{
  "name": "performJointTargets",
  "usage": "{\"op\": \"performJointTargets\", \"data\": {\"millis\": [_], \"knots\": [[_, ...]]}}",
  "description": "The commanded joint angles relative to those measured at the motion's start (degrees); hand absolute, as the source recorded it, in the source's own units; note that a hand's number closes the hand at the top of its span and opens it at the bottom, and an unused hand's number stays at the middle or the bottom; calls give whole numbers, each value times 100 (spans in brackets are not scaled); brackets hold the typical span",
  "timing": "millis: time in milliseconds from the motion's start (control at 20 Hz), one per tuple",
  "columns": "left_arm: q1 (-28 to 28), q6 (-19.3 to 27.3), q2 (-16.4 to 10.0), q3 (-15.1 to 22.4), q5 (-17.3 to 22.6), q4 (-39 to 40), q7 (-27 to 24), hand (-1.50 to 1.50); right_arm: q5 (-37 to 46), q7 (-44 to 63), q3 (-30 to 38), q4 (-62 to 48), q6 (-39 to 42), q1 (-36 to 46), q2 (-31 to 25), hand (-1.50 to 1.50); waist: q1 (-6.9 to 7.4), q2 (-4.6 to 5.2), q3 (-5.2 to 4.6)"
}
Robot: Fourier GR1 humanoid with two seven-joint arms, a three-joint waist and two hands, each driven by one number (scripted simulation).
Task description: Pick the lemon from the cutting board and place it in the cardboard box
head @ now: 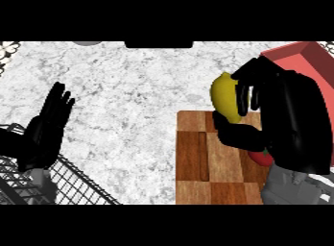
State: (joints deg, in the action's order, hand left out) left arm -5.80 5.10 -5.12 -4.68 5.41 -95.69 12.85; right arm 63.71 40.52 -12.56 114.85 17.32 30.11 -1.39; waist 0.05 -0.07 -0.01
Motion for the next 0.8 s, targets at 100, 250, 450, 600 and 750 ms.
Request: {"op": "performJointTargets", "data": {"millis": [100,250,450,600,750], "knots": [[-5,123,49,82,-116,-166,150,0,-544,-453,1325,-424,283,304,-695,150,2,7,2],[-410,-34,-110,-146,75,196,118,0,-777,-643,1735,-1023,41,495,-766,150,3,13,1],[139,-89,-44,28,59,-360,152,0,-664,-1221,2235,-1394,-222,417,-1557,150,20,1,2],[162,-136,-59,-38,110,-238,91,0,-299,-1824,2245,-2761,-1108,614,-1711,150,77,23,2],[-149,-49,-18,-26,-26,138,-86,0,-282,-2238,2377,-3688,-1359,835,-1961,150,76,36,2]]}}
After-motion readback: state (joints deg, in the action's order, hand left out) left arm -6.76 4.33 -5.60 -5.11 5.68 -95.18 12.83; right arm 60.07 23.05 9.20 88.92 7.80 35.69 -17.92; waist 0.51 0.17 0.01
